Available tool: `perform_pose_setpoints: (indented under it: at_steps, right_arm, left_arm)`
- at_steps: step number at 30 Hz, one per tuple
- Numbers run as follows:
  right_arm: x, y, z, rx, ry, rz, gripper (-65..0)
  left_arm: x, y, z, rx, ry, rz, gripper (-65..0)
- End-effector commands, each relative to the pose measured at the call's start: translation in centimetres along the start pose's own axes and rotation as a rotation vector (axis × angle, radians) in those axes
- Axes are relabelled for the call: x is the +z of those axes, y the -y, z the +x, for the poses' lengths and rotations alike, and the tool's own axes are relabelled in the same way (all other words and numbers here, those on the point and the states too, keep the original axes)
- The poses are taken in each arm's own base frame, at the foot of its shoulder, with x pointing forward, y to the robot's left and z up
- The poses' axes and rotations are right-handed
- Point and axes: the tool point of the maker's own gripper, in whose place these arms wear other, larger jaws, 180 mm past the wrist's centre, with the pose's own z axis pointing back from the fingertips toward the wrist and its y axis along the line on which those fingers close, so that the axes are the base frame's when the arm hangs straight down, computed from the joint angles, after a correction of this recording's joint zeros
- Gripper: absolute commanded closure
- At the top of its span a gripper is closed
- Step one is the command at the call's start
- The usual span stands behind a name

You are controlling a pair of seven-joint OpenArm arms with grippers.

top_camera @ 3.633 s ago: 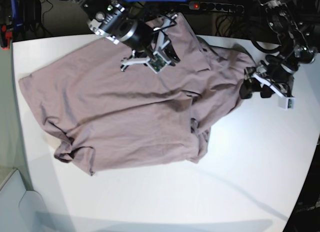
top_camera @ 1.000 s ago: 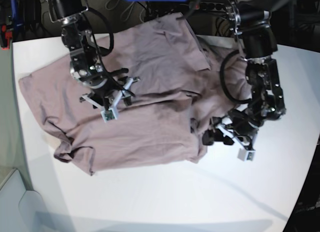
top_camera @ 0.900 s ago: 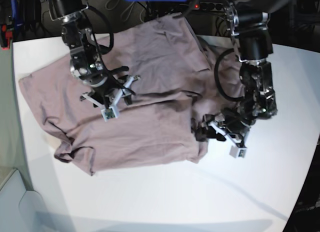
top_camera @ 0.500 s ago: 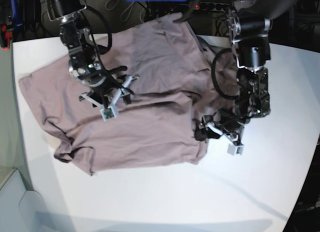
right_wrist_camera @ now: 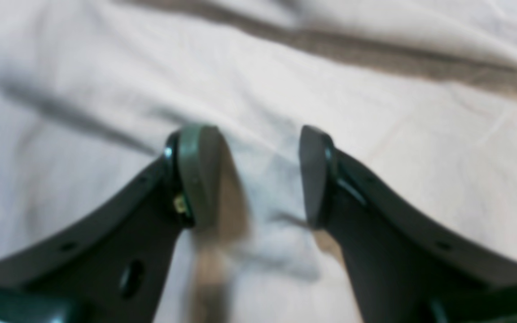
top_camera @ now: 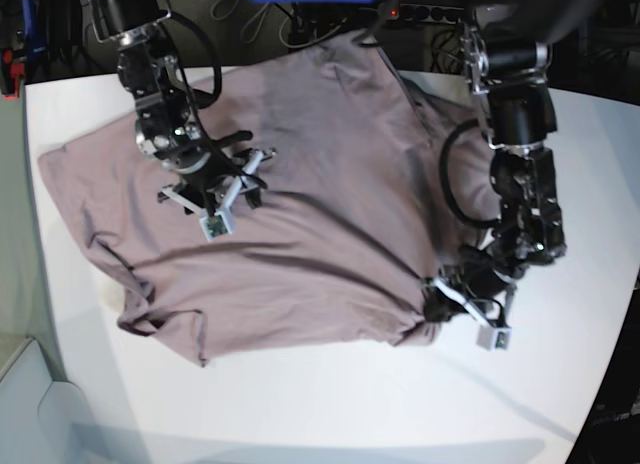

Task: Layout the t-shirt on the table in an organized manner, then fold the t-shirt properly
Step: 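Move the left gripper to the shirt hem and grasp it, then drag the hem with the left gripper away from the right gripper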

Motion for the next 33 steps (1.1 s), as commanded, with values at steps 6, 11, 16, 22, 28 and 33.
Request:
perform_pose_setpoints:
  at_steps: [6,11,16,22,28,33]
  right_arm:
    - [0.2,0.6,-2.7,0.008,-0.113,-0.011,-25.9]
    - [0.2,0.6,-2.7,0.008,-0.113,-0.011,-25.9]
    - [0.2,0.6,-2.7,0.008,-0.113,-0.011,-25.9]
    - [0.2,0.6,-2.7,0.008,-0.113,-0.011,-25.9]
    - [0.2,0.6,-2.7,0.008,-0.113,-0.011,-25.9]
    - [0.2,0.6,-2.7,0.008,-0.113,-0.011,-25.9]
  left_arm:
    - [1.9,0.1,8.5,-0.277,0.085,0.072,-0.2]
    - [1.2,0.8,8.9,-0.452,0.023,0.128,-0.3]
    - [0.6,0.7,8.0,-0.552,-0.04,0.173,-0.5]
    - [-0.9,0.5,7.0,-0.586,-0.112,0.186,-11.7]
    - [-0.7,0.5,6.6,-0.679,-0.149,0.226,-32.3]
    - [2.5,2.1,6.3,-0.753,-0.089,0.265,-36.6]
